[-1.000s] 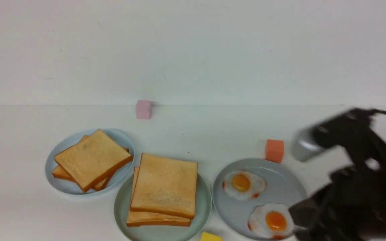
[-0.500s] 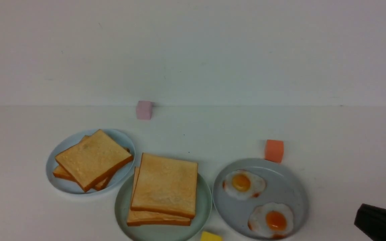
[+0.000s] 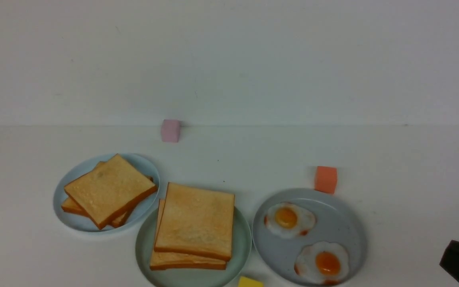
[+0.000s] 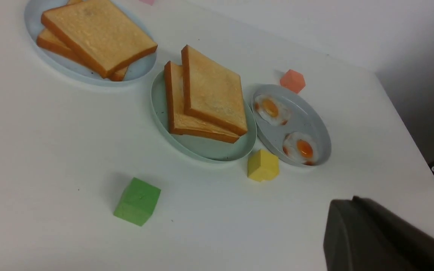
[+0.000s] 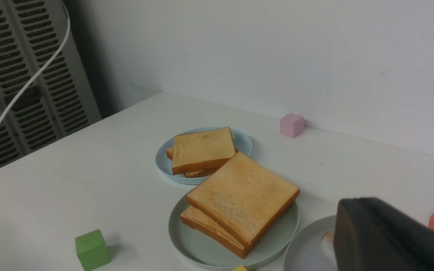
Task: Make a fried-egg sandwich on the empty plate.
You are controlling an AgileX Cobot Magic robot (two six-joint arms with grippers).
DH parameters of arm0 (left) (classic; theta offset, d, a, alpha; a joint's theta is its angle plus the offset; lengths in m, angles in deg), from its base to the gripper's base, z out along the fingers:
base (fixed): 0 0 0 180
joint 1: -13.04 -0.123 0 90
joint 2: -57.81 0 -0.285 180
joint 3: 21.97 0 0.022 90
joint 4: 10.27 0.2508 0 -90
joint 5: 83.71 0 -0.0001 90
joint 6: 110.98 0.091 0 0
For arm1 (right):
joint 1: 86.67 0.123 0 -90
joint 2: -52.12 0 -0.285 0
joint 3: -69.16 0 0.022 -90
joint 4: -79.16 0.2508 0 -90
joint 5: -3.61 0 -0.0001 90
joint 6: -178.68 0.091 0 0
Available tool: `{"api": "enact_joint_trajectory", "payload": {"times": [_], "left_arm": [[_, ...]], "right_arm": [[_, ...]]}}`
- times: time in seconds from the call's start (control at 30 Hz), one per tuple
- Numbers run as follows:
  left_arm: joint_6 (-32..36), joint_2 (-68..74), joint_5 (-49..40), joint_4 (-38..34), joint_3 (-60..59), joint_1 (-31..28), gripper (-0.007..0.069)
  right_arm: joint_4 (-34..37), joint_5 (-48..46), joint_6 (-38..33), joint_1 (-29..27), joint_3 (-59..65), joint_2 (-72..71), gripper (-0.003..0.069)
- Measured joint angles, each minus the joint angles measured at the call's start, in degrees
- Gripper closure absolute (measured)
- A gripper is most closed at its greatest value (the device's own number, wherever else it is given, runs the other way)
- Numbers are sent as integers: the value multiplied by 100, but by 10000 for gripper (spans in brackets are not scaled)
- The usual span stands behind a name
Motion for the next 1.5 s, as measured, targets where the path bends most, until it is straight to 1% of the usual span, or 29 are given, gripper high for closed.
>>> {"api": "enact_joint_trajectory", "payload": {"times": [0.13, 0.27, 0.3, 0.33, 0.4, 0.47, 0.57, 0.6, 0.67, 0.77, 0.8, 0.83, 0.93, 1.07, 1.2, 1.5], "left_arm": [[0, 0, 0, 9, 0, 0, 637], [180, 0, 96, 339, -118, 0, 636], [392, 0, 653, 783, -347, 0, 634], [478, 0, 1041, 1012, -502, 0, 634], [595, 2, 2124, 1568, -1003, 0, 634], [637, 2, 2990, 1924, -1525, -31, 631], [677, 25, 3930, 2054, -2337, -314, 630], [682, 25, 3972, 2048, -2386, -344, 630], [843, 27, 4322, 1934, -2886, -707, 627], [1438, 0, 4494, 1587, -3535, -951, 627], [1481, 0, 4500, 1549, -3614, -965, 627], [1793, 0, 4519, 1455, -3881, -992, 624], [2045, 0, 4525, 1422, -4340, -1003, 623], [2096, 0, 4470, 1412, -4626, -1216, 622], [2090, 0, 4485, 1389, -4628, -1439, 620], [2090, 0, 4491, 1389, -4628, -1463, 612]], "right_arm": [[0, 0, 0, 0, 0, 0, 643], [0, 0, 0, 0, 0, 0, 642], [0, 0, 0, 0, 0, 0, 642], [0, 0, 0, 0, 0, 0, 641], [0, 0, 0, 0, 0, 0, 638], [0, 0, 0, 0, 0, 0, 636], [0, 0, 0, 0, 0, 0, 634], [0, 0, 0, 0, 0, 0, 634], [0, 0, 0, 0, 0, 0, 631], [0, 0, 0, 0, 0, 0, 627], [0, 0, 0, 0, 0, 0, 627], [0, 0, 0, 0, 0, 0, 624], [0, 0, 0, 0, 0, 0, 620], [0, 0, 0, 0, 0, 0, 614], [0, -5, 0, 0, 0, 0, 614], [0, -5, 0, 0, 0, 0, 605]]}}
